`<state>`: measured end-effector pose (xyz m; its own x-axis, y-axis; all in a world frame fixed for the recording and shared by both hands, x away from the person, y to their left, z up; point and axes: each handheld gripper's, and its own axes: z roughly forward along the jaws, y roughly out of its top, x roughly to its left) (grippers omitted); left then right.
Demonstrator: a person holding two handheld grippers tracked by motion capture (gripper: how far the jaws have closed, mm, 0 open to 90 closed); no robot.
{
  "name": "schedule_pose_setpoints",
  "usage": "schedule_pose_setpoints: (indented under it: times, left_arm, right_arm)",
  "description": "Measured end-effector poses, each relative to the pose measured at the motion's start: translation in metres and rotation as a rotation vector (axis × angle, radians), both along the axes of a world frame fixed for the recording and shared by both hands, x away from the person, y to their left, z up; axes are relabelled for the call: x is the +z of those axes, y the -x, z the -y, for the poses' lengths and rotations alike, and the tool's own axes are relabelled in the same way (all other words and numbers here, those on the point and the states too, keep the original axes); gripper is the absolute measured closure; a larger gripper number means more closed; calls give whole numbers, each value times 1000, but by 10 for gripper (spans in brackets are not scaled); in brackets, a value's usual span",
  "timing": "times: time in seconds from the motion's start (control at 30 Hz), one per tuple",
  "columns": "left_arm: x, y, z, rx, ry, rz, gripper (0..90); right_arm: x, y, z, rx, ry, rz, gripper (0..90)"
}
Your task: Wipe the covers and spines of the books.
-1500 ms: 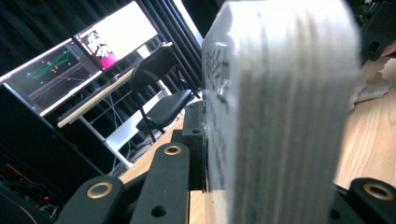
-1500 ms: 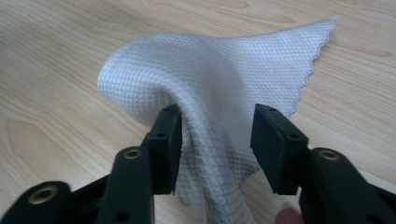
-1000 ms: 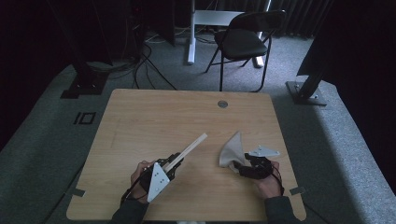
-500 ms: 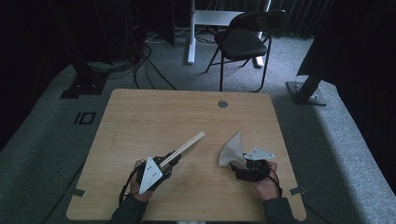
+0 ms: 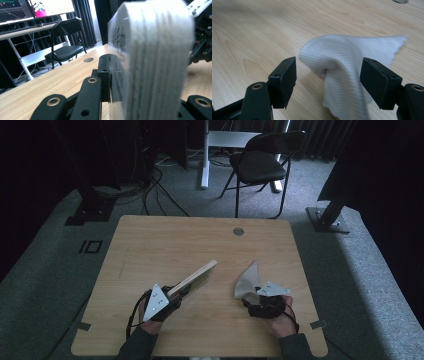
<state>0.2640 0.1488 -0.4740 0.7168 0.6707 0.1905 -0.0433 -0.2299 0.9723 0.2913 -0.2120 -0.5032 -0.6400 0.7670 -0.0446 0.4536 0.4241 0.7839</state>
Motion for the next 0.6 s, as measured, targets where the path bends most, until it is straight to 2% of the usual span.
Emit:
schedule_pose_setpoints:
  times: [0.2, 0.6]
  left_arm:
    - [-3, -3, -1, -3, 10, -16, 778]
    - [-11, -7, 1, 14, -6, -32, 779]
  right_arm:
    - [-1, 4, -9, 24, 10, 17, 292]
    - [-3, 7, -19, 58, 18, 11, 293]
